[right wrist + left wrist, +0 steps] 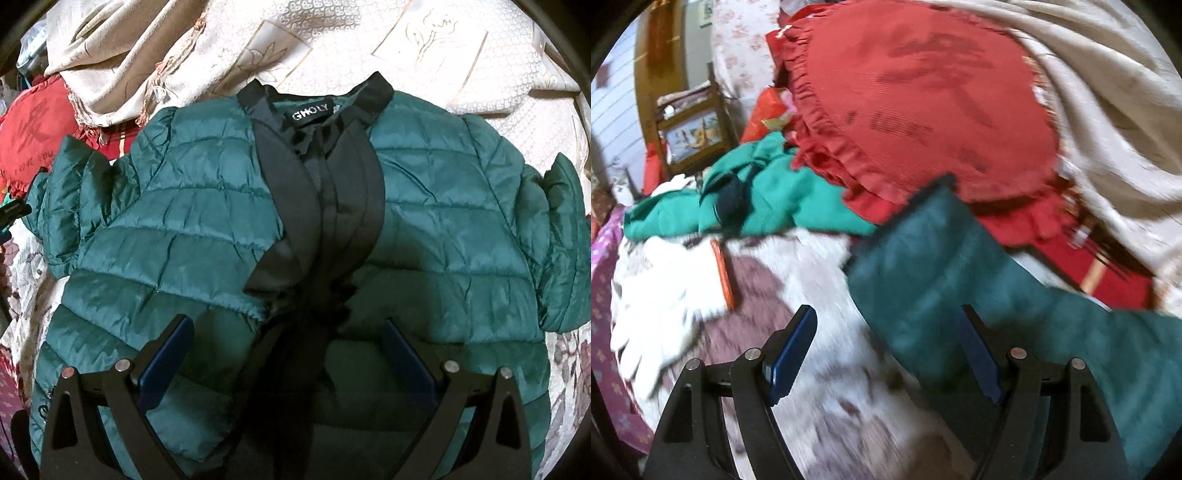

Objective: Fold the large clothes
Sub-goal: 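Move the left gripper to the jacket sleeve cuff and grasp it, then lift the sleeve with the left gripper and fold it across the jacket body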

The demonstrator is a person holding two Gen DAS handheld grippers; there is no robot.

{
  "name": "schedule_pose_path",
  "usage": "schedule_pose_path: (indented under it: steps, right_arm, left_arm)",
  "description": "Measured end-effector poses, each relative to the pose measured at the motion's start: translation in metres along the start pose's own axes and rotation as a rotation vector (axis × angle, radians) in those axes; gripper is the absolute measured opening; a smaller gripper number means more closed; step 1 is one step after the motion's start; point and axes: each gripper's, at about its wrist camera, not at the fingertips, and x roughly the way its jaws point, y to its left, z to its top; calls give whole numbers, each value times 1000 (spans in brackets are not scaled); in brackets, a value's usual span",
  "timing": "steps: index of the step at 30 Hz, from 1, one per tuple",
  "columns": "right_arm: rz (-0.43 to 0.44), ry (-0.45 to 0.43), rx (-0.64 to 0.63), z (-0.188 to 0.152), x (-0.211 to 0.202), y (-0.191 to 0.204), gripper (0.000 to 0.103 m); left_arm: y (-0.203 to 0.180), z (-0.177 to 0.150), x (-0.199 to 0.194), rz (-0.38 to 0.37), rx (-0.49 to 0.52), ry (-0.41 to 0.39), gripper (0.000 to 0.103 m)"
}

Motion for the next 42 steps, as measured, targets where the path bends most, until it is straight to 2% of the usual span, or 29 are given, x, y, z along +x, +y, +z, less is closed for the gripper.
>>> schedule_pose_path:
  steps: [5, 8, 10, 11, 12, 13, 14, 15, 17, 21, 31, 36, 42]
  right_arm:
    - [4, 5, -6, 0, 4, 6, 103]
    - [7, 13, -16, -1, 6, 10, 103]
    - [8, 16, -23, 0, 8, 13, 103]
    - [10, 18, -25, 0, 8, 14, 103]
    - [11, 19, -26, 0, 9, 14, 103]
    - [13, 21, -27, 1, 9, 15, 103]
    - [15, 21, -27, 1, 9, 15, 103]
    - [16, 22, -27, 1, 9, 15, 103]
    - [14, 24, -26, 1, 10, 16, 103]
    - [26, 17, -23, -1, 4, 16, 103]
    - [21, -16, 20, -12, -24, -1, 103]
    - [6, -38, 38, -18, -42, -16, 103]
    - [-27, -55, 58, -26, -57, -38, 103]
  left_arm:
    - [0, 9, 33, 42, 28, 6, 61]
    - [3, 13, 52, 26, -8, 37, 61]
    - [3, 14, 55, 25, -10, 9, 59]
    - [2, 15, 55, 14, -5, -4, 53]
    - [0, 16, 57, -8, 3, -7, 34]
    - [-3, 15, 59, -35, 18, 2, 21]
    - [-5, 15, 58, -48, 30, 4, 14]
    - [-6, 14, 57, -83, 38, 13, 1]
    - [-7, 13, 52, -115, 28, 36, 0]
    - [-4, 8, 16, -202, 6, 9, 0]
    - [-32, -16, -118, -387, 127, -82, 0]
    - [-52, -22, -165, -470, 178, -90, 0]
    - [-94, -54, -213, -569, 289, -85, 0]
